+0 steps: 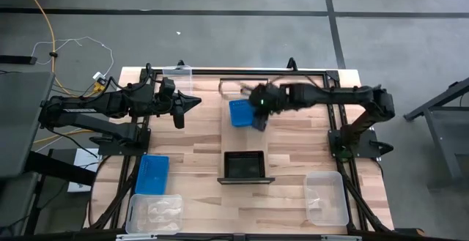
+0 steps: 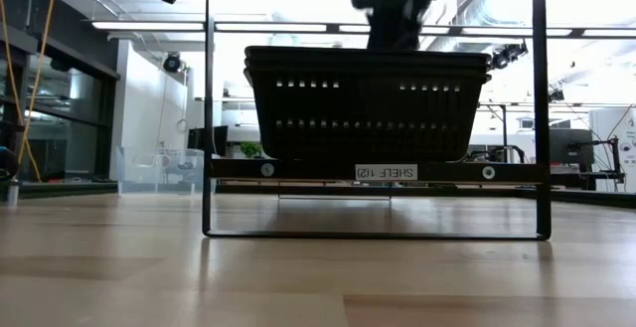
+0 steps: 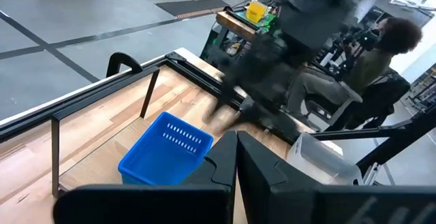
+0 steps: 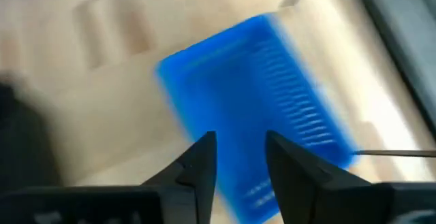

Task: Stack baskets on shelf by color
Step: Stack the right blue bin on top of the other blue bin on the shelf

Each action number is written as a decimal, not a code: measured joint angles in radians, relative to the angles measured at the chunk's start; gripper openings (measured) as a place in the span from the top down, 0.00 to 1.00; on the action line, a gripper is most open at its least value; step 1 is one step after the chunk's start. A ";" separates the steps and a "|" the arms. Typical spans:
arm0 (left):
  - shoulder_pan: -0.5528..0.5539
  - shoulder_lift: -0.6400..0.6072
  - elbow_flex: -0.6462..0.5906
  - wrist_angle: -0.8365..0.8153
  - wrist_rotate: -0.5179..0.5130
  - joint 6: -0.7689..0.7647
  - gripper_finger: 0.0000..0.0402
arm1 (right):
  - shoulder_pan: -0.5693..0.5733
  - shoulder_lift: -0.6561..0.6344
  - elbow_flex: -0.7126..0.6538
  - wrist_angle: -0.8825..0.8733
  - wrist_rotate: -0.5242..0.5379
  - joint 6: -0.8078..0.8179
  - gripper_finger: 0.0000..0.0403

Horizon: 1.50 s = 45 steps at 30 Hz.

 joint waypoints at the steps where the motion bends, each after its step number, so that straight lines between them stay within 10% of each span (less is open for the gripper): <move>1: 0.000 0.000 0.000 0.000 0.000 0.000 1.00 | -0.026 0.000 -0.010 0.023 0.008 0.022 0.71; 11: 0.000 0.000 0.000 0.000 0.000 0.000 1.00 | -0.101 0.000 -0.217 0.280 -0.155 0.312 0.98; 45: 0.000 0.063 -0.001 0.005 0.026 -0.019 1.00 | 0.061 0.044 -0.345 0.539 -0.216 0.608 1.00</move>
